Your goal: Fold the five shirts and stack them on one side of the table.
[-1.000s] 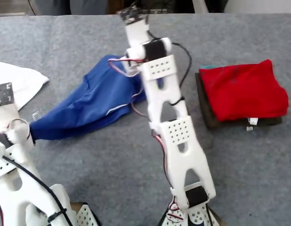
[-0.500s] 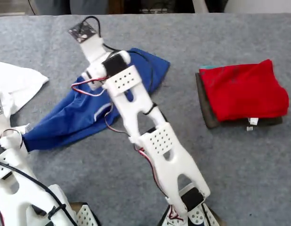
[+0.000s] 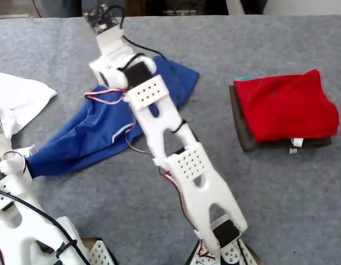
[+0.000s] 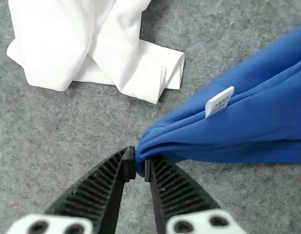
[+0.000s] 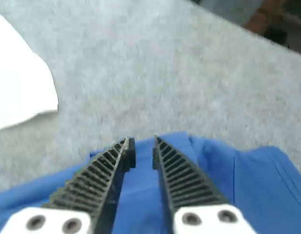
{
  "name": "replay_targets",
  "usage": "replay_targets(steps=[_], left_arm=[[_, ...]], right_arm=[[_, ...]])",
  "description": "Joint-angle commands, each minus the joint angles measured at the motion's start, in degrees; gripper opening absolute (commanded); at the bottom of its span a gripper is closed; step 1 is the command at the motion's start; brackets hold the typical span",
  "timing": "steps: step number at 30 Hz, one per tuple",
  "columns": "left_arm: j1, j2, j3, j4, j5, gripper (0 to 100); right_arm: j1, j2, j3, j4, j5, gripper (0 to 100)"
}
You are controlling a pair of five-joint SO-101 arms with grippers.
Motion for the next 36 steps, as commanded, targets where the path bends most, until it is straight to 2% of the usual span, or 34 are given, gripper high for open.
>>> replay_targets(steps=[1,4,11,18,20,22,24,25,28,36], left_arm=[[-0.2,-0.7,-0.3,0.6,0.1,3],[-0.3,-0.7,-0.3,0.4,0.1,3],[-0.7,-0.7,-0.3,0.6,0.1,3],[-0.7,-0.7,-0.3,0.6,0.1,3],[-0.7,-0.7,-0.3,0.6,0.1,3],[-0.7,-0.7,-0.3,0.6,0.1,3],[-0.7,-0.7,-0.3,0.6,0.1,3],[-0.6,-0.7,-0.3,0.6,0.1,3],[-0.4,-0.7,-0.3,0.6,0.1,3],[-0.7,-0.7,-0.3,0.5,0.1,3]], right_arm=[[-0.4,-2.9,-0.4,5.1,1.6,20.4],[-2.5,-2.5,-0.2,6.8,1.9,28.5],[-8.5,6.1,-0.7,6.4,7.3,26.3],[-8.7,13.6,-0.7,0.9,7.7,26.0],[-8.7,13.8,-1.2,0.5,7.7,22.6],[-8.7,14.3,-2.5,-0.2,7.7,13.2],[-8.7,14.3,-3.1,-2.5,10.7,2.7],[-8.7,14.3,-3.1,-3.4,13.1,1.0],[-8.8,13.9,-3.6,-4.0,15.2,1.1],[-9.1,13.2,-11.6,-4.0,15.3,1.3]])
